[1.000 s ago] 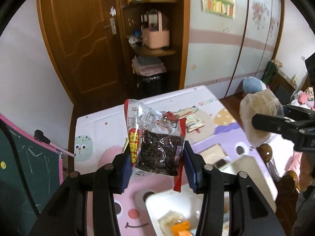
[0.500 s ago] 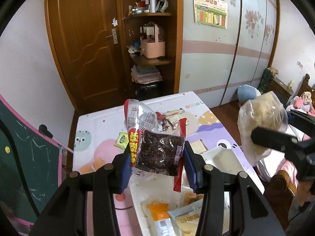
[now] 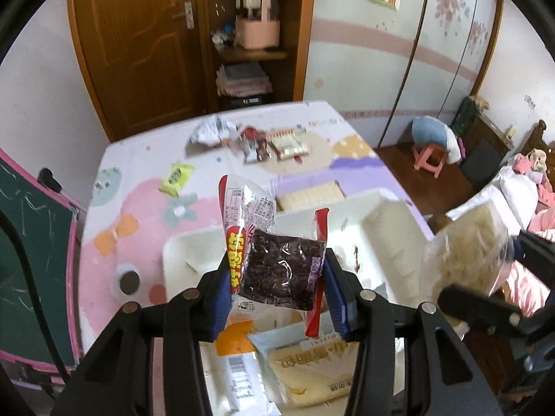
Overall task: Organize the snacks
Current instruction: 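Carry both bags over the white tray and open both tools to release, then move both open tools from the tray back toward the remaining snacks, then grasp the green-yellow packet with the left tool while the right tool grasps the white LIPO packet, then carry both packets over the white tray and open both tools to drop them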
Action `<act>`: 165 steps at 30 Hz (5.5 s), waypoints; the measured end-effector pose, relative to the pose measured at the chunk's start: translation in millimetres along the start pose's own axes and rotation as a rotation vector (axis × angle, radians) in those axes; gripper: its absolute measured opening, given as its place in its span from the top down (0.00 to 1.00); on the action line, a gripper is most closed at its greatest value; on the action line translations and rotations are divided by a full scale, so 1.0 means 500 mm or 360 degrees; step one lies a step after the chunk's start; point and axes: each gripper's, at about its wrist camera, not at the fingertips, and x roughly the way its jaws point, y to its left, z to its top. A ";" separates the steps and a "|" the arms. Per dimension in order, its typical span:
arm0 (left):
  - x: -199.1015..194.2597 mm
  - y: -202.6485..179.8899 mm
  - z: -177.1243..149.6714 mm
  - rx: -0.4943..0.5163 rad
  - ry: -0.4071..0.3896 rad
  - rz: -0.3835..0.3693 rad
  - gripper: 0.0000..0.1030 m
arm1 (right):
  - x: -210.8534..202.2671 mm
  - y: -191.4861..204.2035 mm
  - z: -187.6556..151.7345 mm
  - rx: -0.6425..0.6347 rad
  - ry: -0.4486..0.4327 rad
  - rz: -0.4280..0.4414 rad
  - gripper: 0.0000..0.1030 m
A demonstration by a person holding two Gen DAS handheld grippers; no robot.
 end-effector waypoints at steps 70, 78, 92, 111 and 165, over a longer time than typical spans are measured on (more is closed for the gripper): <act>0.044 0.044 0.005 -0.0003 0.0044 0.0155 0.15 | 0.111 0.005 -0.031 -0.0021 0.0234 -0.0042 0.12; -0.044 0.076 0.119 0.0146 -0.0137 0.0235 0.15 | 0.049 0.013 0.110 -0.0140 0.0073 -0.0089 0.12; -0.157 0.220 0.406 -0.0002 -0.0363 0.0443 0.15 | -0.056 -0.028 0.447 -0.0076 -0.0270 -0.0271 0.12; 0.310 0.370 0.430 -0.0195 0.0159 0.0465 0.15 | 0.423 -0.205 0.508 0.0154 0.0332 -0.0416 0.14; 0.210 0.244 0.319 -0.0039 0.0173 0.0361 0.66 | 0.344 -0.096 0.410 0.0076 0.0262 -0.0239 0.54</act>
